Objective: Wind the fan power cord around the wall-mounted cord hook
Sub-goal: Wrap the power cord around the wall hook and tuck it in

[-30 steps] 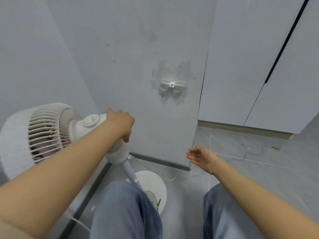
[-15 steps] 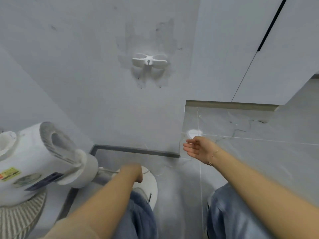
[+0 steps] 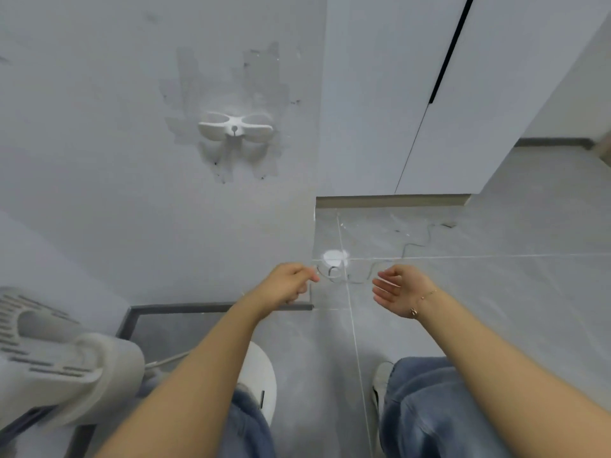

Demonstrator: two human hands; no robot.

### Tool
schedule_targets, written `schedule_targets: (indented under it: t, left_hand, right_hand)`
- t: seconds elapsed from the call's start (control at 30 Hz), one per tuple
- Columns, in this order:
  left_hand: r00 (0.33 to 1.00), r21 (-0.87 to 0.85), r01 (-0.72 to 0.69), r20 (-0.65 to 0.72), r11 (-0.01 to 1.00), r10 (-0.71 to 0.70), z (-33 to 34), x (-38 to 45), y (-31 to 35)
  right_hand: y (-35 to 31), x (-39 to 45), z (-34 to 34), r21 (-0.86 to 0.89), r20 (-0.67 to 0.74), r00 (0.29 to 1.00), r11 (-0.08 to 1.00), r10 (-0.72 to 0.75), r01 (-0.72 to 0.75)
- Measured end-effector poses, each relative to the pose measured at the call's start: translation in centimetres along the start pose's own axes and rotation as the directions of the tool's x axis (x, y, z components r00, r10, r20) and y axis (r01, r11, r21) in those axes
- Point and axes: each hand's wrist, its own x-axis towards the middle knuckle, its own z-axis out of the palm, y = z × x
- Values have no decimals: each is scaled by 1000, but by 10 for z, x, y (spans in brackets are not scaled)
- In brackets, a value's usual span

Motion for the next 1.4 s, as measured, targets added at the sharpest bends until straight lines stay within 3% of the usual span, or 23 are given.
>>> schedule_targets:
  t: [0.07, 0.17, 0.23, 0.3, 0.4, 0.47, 0.53, 0.6, 0.67, 0.73, 0.8, 0.87, 0.93, 1.0, 1.07, 1.17, 1.23, 1.3, 1.4]
  left_hand:
    - [996, -62, -84, 31, 995, 86, 5, -11, 21]
    - [978, -129, -133, 145, 983, 151, 7, -37, 44]
    - [965, -148, -141, 199, 979, 169, 5, -56, 53]
    - [962, -190, -161, 188, 968, 197, -3, -69, 55]
    - [965, -416, -249, -26, 875, 263, -22, -81, 49]
    - [953, -655, -303, -208, 692, 220, -39, -85, 42]
    - [917, -798, -385, -387, 464, 95, -59, -89, 34]
    - [839, -814, -475, -534, 335, -106, -78, -92, 21]
    - [739, -782, -465, -601, 414, -306, -89, -90, 5]
    - [679, -725, -256, -606, 640, -415, -87, -85, -4]
    - [658, -554, -3, -628, 832, -416, -79, -76, -11]
    - [674, -375, 99, -657, 922, -339, -70, -69, -11]
    - [769, -363, 68, -574, 929, -281, -58, -65, -6]
    - [834, -469, 50, -466, 882, -295, -43, -59, 1]
    - [866, -540, 56, -392, 840, -310, -27, -52, 5]
    - [928, -645, 251, -52, 722, -369, -8, -47, 10]
    - [915, -669, 386, 187, 635, -359, 4, -44, 13]
    - [908, -731, 411, 276, 544, -314, 14, -38, 14]
    - [920, -850, 380, 307, 366, -243, 16, -28, 19]
  right_hand:
    - [1, -4, -7, 108, 19, 997, 991, 74, -75]
    - [7, -11, 2, 172, 170, 969, 963, 179, -208]
    - [8, -14, 8, 244, 273, 945, 938, 178, -247]
    - [4, -11, 12, 406, 290, 949, 882, 125, -240]
    - [-7, -8, 9, 561, 147, 985, 813, 89, -157]
    - [-13, -5, 1, 612, 50, 994, 783, 101, -110]
    - [-18, -1, -11, 698, -3, 995, 713, 97, -68]
    - [-26, 2, -25, 753, -33, 996, 657, 87, -32]
    - [-33, 2, -35, 673, -37, 998, 740, 57, -18]
    - [-34, -2, -36, 402, 4, 1000, 916, -21, 18]
    - [-30, -8, -31, 49, 40, 991, 991, -130, 128]
    - [-25, -15, -25, -229, 105, 970, 943, -221, 240]
    - [-21, -26, -20, -443, 178, 943, 833, -281, 332]
    - [-13, -36, -18, -625, 263, 892, 639, -369, 448]
    - [-5, -43, -15, -661, 375, 826, 503, -422, 557]
    - [5, -51, -11, -608, 520, 757, 451, -396, 653]
    - [9, -56, -10, -599, 624, 717, 399, -311, 694]
    - [15, -58, -10, -587, 709, 675, 358, -205, 726]
    - [23, -57, -11, -585, 758, 645, 337, -95, 738]
